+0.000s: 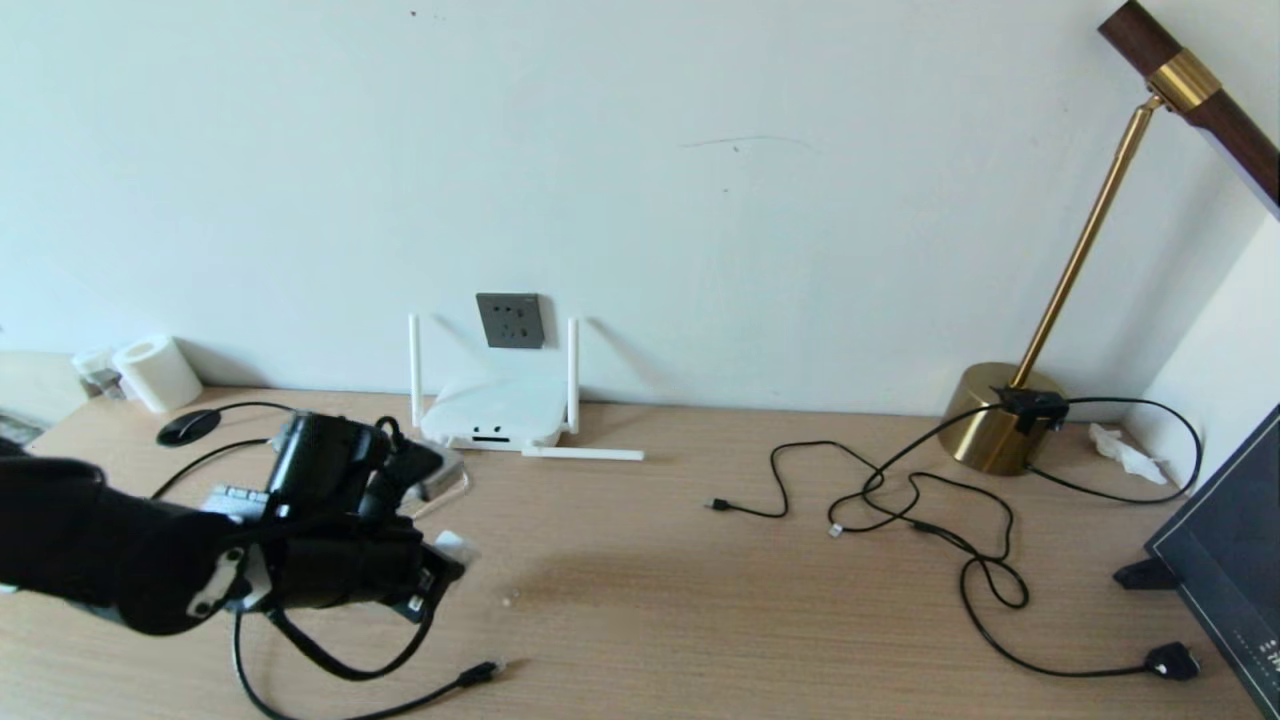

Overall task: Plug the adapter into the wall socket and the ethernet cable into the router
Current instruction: Plug plug into socket

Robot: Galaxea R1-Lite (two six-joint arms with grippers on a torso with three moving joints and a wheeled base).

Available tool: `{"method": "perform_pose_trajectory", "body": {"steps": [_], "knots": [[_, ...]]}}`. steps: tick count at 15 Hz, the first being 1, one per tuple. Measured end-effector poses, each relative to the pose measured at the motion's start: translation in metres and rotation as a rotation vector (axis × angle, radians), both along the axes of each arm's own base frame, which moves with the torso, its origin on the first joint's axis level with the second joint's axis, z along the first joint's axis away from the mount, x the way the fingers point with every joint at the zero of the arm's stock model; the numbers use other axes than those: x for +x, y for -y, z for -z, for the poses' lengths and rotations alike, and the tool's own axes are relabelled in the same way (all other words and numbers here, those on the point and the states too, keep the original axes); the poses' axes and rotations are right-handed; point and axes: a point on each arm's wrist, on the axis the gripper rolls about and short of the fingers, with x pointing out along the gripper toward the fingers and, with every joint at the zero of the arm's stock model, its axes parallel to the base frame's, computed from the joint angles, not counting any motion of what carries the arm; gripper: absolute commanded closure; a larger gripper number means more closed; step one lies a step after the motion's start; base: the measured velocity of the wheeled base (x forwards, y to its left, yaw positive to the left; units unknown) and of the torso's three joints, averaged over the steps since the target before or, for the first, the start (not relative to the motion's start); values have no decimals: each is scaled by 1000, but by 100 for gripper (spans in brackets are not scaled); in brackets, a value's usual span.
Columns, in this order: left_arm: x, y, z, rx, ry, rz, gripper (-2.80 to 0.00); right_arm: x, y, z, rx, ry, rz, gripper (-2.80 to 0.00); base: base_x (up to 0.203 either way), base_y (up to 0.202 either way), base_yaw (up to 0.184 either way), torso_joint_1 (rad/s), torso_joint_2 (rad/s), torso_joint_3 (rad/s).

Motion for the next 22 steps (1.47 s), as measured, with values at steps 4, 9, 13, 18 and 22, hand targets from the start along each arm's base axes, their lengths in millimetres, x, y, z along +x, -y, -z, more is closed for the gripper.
{"method": "perform_pose_trajectory", "body": {"steps": [4,9,13,18,22], "knots": [[17,6,-60,-182,202,-81,0,0,0,0,0,0,0,0,0,0,0,0,0,0],[39,12,-77,-334,395,-101,0,0,0,0,0,0,0,0,0,0,0,0,0,0],[65,17,-56,-354,543,-129,0,0,0,0,0,0,0,0,0,0,0,0,0,0],[93,20,-9,-366,698,-189,0,0,0,0,0,0,0,0,0,0,0,0,0,0],[108,21,13,-384,786,-197,0,0,0,0,0,0,0,0,0,0,0,0,0,0]]}}
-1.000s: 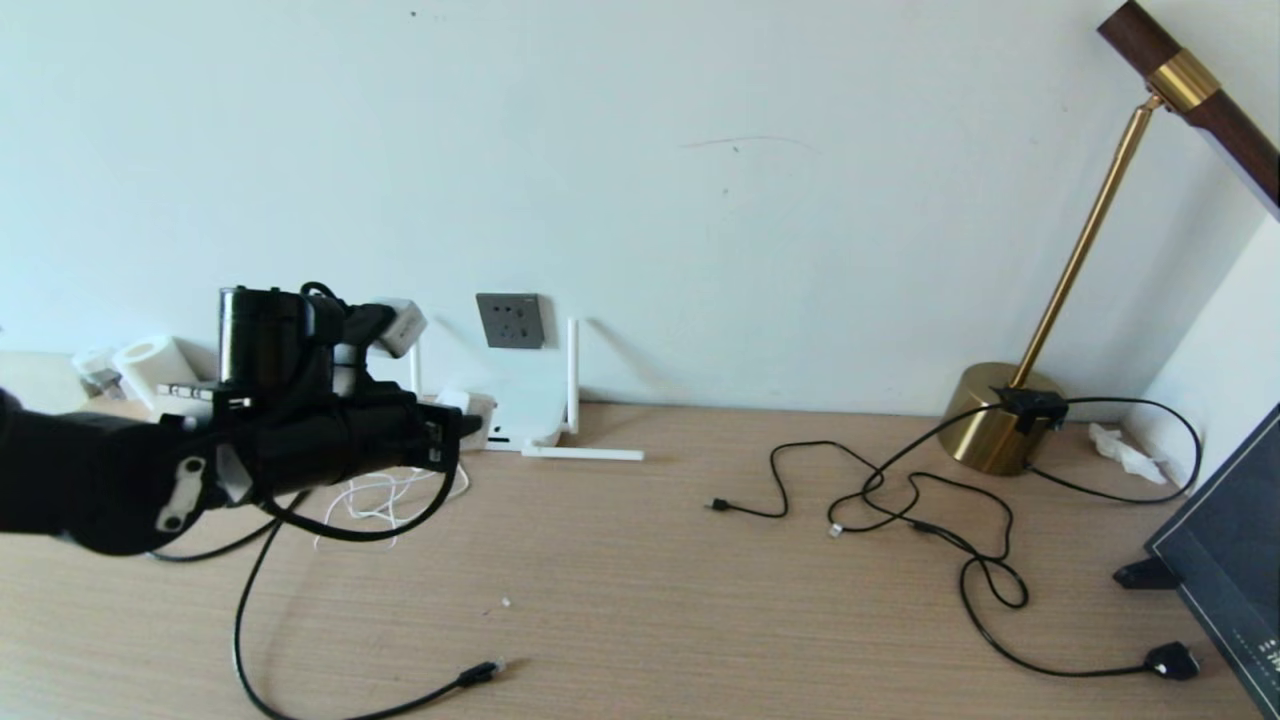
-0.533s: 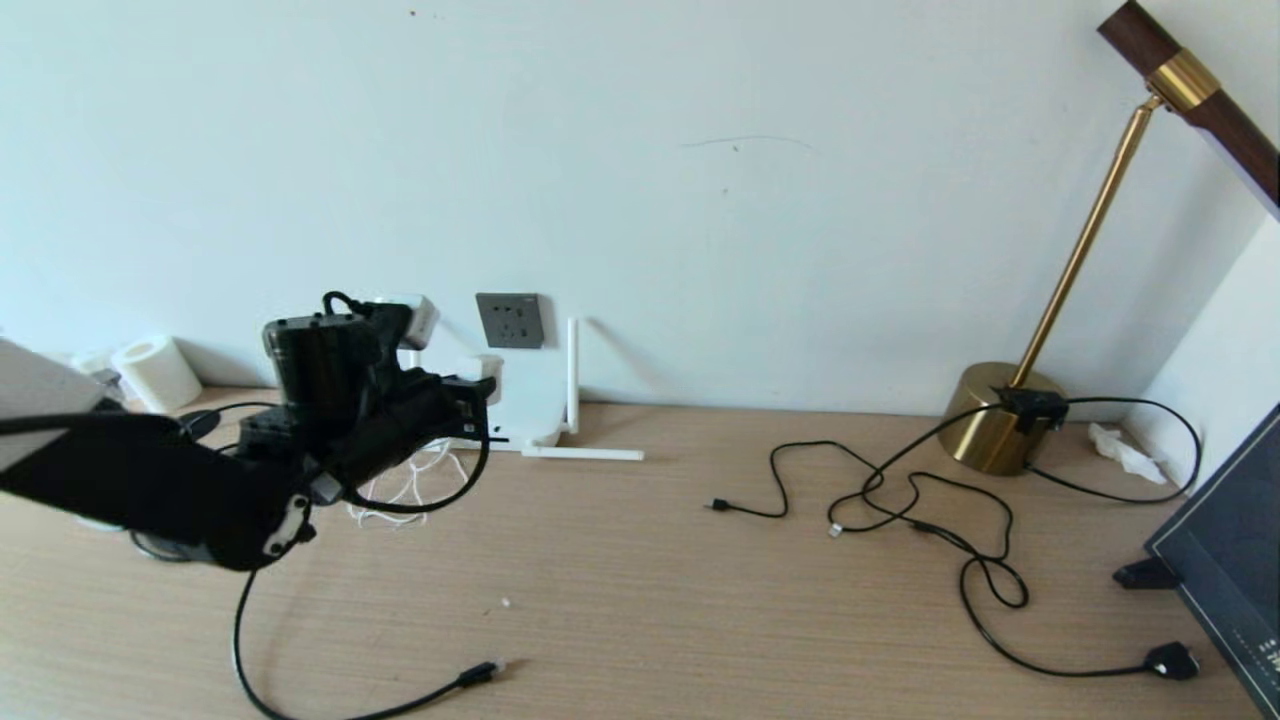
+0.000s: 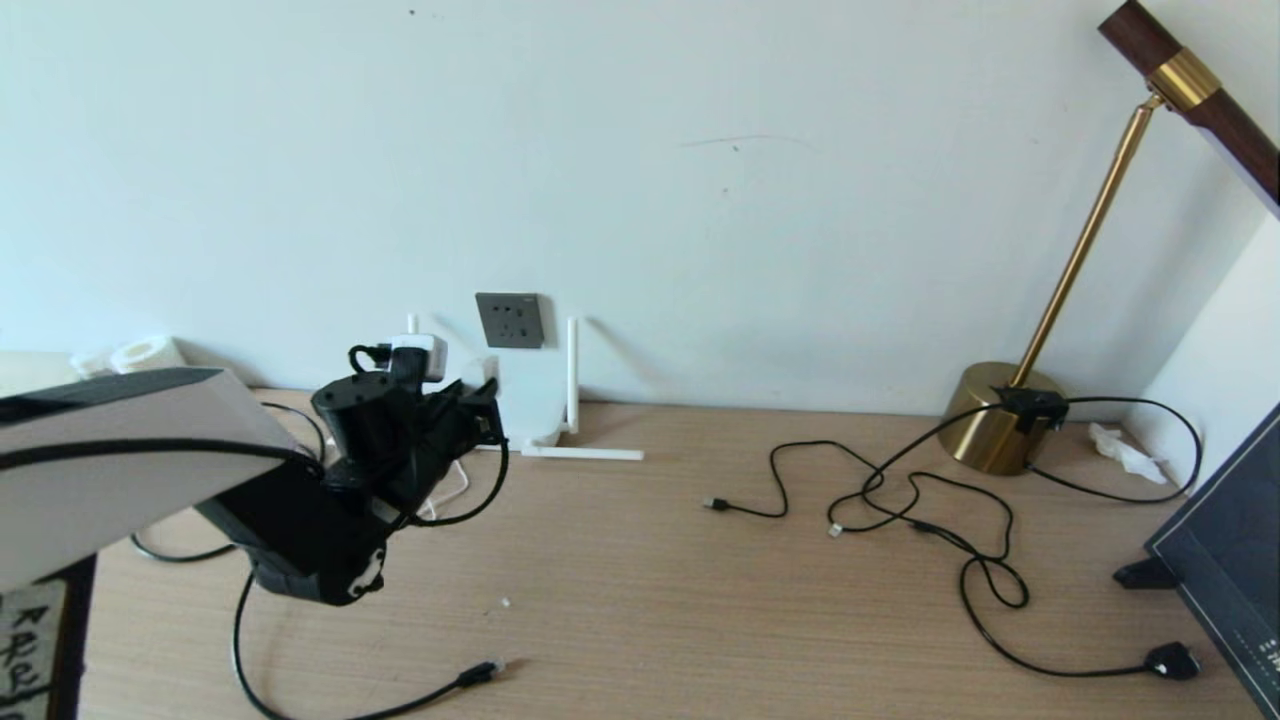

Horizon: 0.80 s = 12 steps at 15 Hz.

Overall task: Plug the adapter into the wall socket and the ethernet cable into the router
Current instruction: Plug plug into socket

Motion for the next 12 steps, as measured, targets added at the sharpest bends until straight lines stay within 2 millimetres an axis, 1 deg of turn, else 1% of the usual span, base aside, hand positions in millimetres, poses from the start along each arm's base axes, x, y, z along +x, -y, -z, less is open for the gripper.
{"method": "perform_pose_trajectory", "body": {"steps": [6,8,12], "knots": [[26,-2,9,-21,72,-51,0,0,0,0,0,0,0,0,0,0,0,0,0,0],[33,-1,9,-30,104,-52,0,0,0,0,0,0,0,0,0,0,0,0,0,0],[43,1,10,-36,127,-51,0,0,0,0,0,0,0,0,0,0,0,0,0,0]]}}
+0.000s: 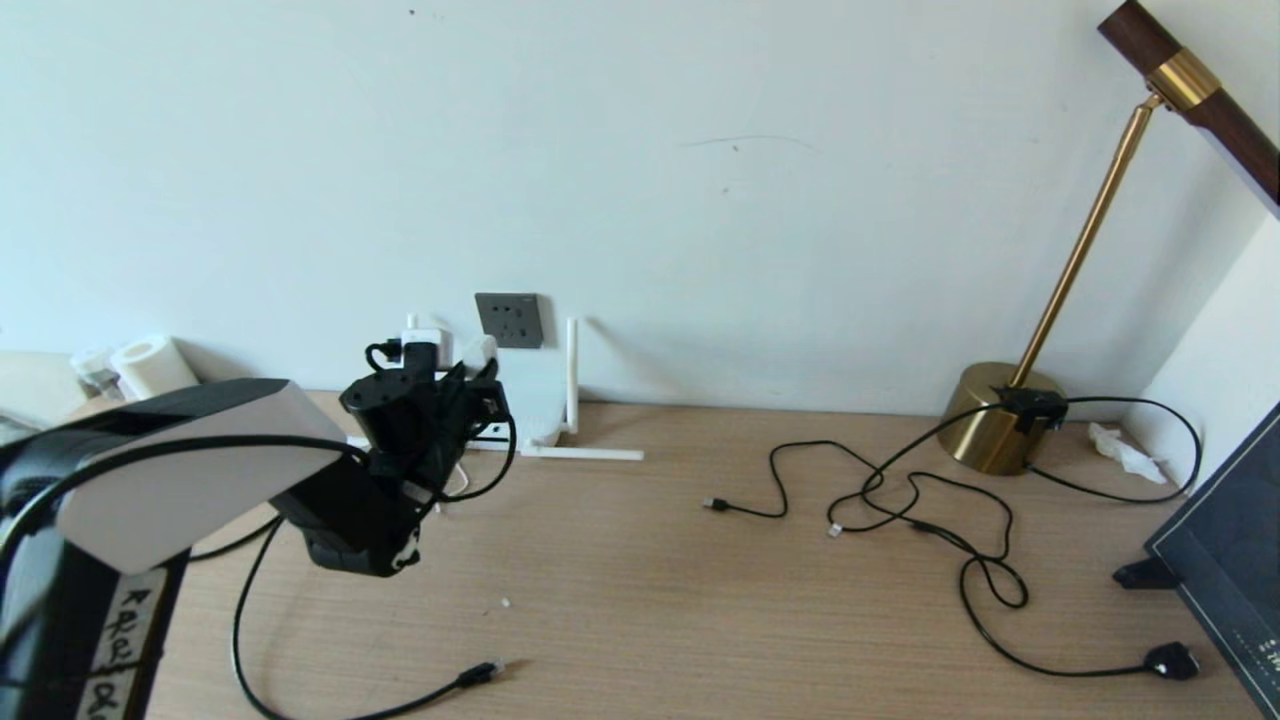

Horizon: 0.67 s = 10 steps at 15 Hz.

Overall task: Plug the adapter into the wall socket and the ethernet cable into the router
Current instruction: Plug plug into socket

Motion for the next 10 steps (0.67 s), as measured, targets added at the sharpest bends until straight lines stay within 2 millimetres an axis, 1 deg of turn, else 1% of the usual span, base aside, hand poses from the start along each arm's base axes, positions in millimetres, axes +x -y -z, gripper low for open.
{"method": "perform_pose_trajectory", "body": {"steps": [7,10], "knots": [[20,3,-10,-27,82,-33,0,0,0,0,0,0,0,0,0,0,0,0,0,0],[25,4,-6,-30,87,-40,0,0,0,0,0,0,0,0,0,0,0,0,0,0]]}}
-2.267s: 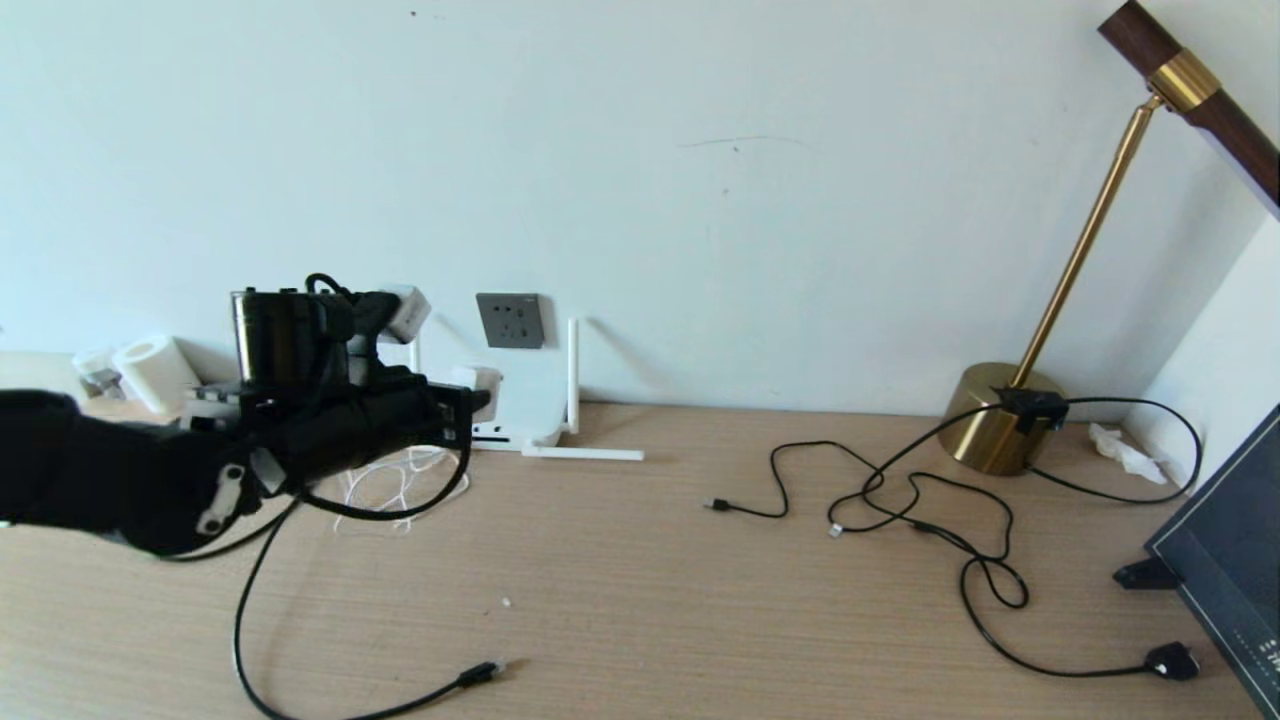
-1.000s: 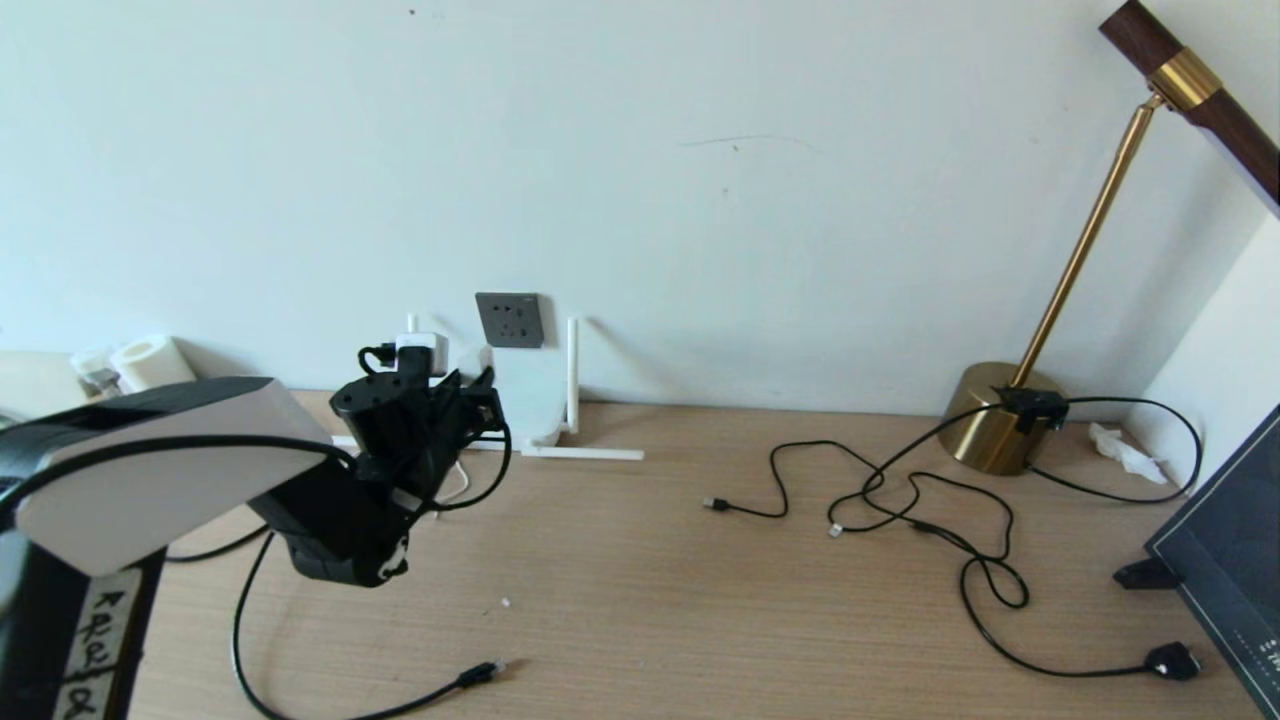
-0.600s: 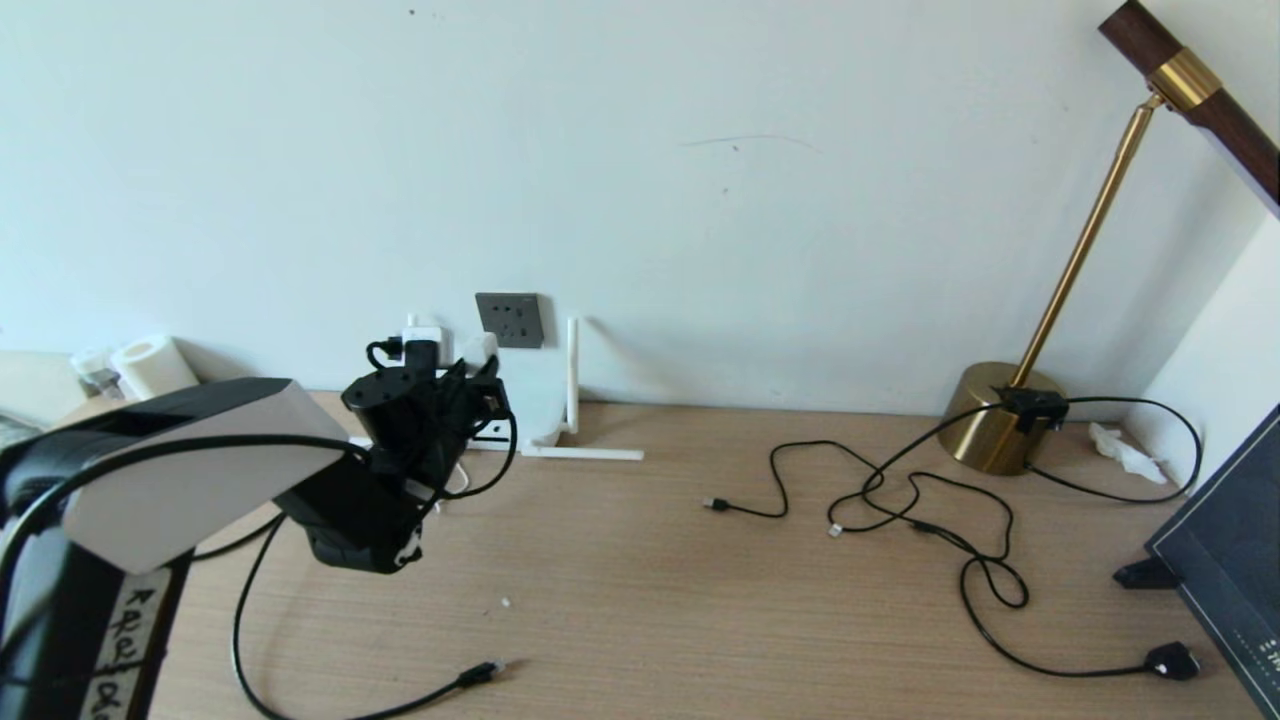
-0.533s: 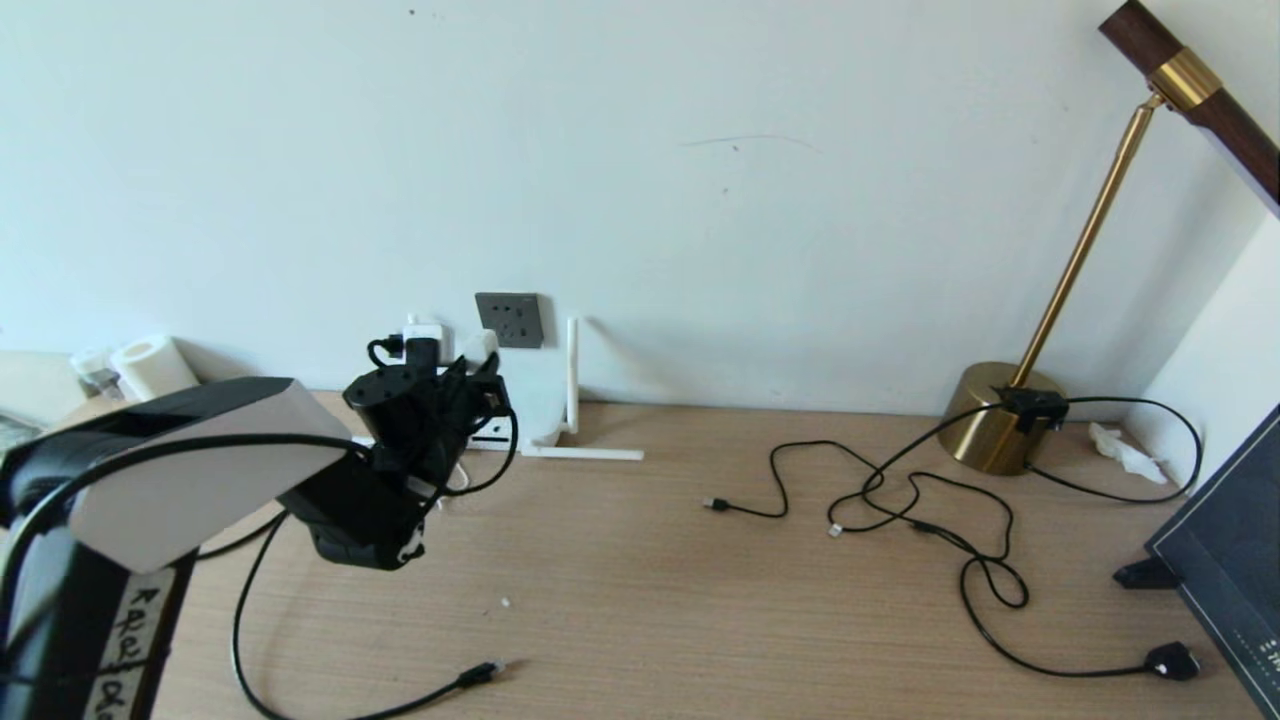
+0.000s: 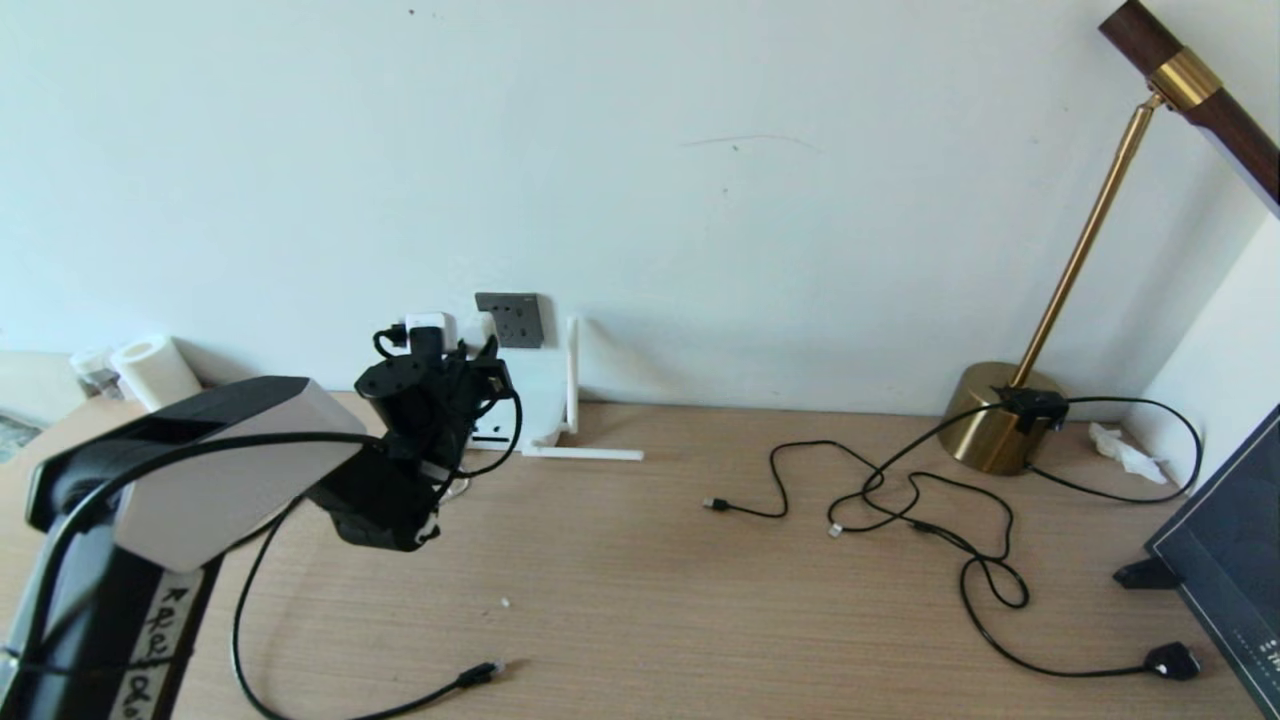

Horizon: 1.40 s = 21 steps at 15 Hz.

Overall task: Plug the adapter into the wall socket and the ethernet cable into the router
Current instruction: Plug plug into socket

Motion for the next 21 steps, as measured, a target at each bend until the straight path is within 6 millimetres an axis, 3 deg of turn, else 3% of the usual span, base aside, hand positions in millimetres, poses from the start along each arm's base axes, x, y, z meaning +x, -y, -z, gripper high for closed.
{"method": "perform_pose_trajectory", "body": {"steps": [21], "knots": [[29,8,-2,-2,13,7,0,0,0,0,0,0,0,0,0,0,0,0,0,0]]}}
